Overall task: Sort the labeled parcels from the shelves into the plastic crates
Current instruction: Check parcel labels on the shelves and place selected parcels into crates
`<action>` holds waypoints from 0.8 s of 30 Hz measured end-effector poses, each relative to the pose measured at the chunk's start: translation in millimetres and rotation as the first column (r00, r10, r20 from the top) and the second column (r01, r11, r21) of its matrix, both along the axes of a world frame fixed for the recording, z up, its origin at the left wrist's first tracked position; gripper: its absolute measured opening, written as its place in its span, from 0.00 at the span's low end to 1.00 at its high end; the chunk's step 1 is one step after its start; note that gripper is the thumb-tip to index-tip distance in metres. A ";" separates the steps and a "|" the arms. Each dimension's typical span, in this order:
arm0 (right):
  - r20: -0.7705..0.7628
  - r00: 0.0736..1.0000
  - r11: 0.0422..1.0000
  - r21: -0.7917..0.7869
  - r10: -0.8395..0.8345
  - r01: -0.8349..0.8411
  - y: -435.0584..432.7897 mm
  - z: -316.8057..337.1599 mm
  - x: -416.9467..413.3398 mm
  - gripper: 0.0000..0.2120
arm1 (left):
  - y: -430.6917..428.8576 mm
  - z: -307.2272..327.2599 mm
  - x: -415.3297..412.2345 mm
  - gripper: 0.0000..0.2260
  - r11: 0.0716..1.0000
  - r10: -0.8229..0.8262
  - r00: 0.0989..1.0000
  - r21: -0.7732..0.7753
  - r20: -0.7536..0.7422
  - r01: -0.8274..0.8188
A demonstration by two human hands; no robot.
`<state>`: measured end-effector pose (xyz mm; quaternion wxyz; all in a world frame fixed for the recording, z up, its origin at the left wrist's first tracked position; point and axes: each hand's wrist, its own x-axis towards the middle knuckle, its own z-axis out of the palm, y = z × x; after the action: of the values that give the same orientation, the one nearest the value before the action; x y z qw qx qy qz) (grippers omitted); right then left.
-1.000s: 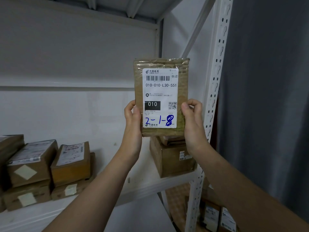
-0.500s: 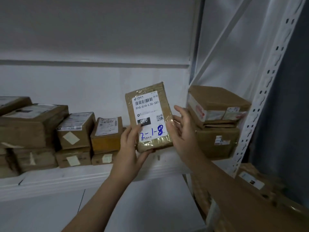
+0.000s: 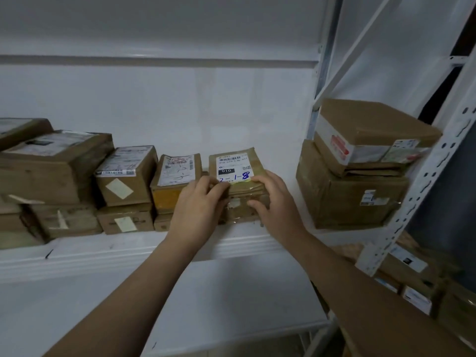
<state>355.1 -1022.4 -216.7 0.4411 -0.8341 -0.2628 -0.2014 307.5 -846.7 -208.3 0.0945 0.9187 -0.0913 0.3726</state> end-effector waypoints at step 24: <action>0.329 0.837 0.890 0.031 -0.438 0.454 -94.5 40.4 -25.7 0.13 | -61.4 14.6 9.1 0.14 0.970 -0.209 0.976 -0.142 -0.056 0.199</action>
<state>329.3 -1116.9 -176.3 0.3117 -0.8375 -0.1357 -0.4277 316.6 -908.1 -193.7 0.1975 0.9084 -0.1563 0.3337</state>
